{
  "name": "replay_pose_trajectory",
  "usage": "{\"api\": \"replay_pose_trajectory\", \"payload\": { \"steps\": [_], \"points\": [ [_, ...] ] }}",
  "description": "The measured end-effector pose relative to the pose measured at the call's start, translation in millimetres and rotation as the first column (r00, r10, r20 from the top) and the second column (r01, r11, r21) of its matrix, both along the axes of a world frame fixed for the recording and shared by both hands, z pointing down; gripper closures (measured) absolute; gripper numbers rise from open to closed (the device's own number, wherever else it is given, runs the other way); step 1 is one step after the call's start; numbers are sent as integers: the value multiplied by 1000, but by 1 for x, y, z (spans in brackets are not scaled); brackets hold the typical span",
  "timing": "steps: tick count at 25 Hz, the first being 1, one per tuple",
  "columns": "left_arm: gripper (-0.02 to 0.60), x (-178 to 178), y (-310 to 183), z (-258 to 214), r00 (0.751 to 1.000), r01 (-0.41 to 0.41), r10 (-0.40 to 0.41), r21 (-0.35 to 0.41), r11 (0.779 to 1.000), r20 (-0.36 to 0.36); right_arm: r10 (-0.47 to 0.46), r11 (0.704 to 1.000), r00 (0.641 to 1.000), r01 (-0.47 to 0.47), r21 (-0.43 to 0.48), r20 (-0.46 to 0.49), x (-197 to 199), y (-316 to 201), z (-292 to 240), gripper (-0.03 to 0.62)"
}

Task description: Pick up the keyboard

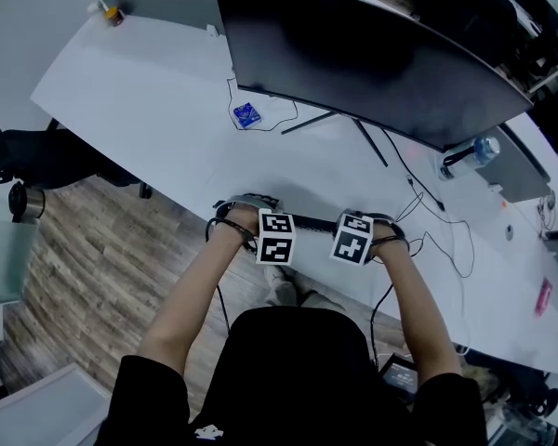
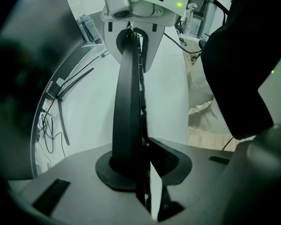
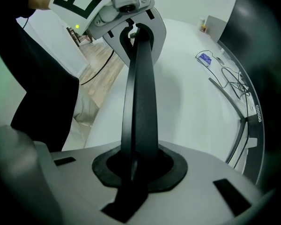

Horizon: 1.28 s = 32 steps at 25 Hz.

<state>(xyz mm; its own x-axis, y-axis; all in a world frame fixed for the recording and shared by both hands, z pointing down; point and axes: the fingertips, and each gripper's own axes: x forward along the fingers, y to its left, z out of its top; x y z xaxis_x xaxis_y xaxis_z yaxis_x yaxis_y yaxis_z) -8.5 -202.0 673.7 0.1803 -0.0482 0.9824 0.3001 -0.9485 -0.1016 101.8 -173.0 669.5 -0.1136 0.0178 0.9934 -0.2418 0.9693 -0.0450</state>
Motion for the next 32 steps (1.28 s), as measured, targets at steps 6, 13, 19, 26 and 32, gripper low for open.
{"api": "replay_pose_trajectory", "payload": {
  "steps": [6,13,19,26,32],
  "points": [
    [495,0,0,2,1000,4,-4,-9,1000,15,-4,1000,1000,3,4,10,0,0,0,526],
    [495,0,1,2,1000,7,-7,27,1000,11,-14,1000,1000,14,23,5,1,2,0,526],
    [502,-4,14,0,999,52,-52,15,999,9,-33,998,999,33,44,3,-2,12,-3,526],
    [505,-1,33,-18,995,97,-97,26,995,-12,-71,993,997,71,94,-8,1,27,-23,526],
    [505,2,52,-38,995,104,-104,57,993,-6,-85,986,996,86,140,-11,5,44,-42,526]
  ]
}}
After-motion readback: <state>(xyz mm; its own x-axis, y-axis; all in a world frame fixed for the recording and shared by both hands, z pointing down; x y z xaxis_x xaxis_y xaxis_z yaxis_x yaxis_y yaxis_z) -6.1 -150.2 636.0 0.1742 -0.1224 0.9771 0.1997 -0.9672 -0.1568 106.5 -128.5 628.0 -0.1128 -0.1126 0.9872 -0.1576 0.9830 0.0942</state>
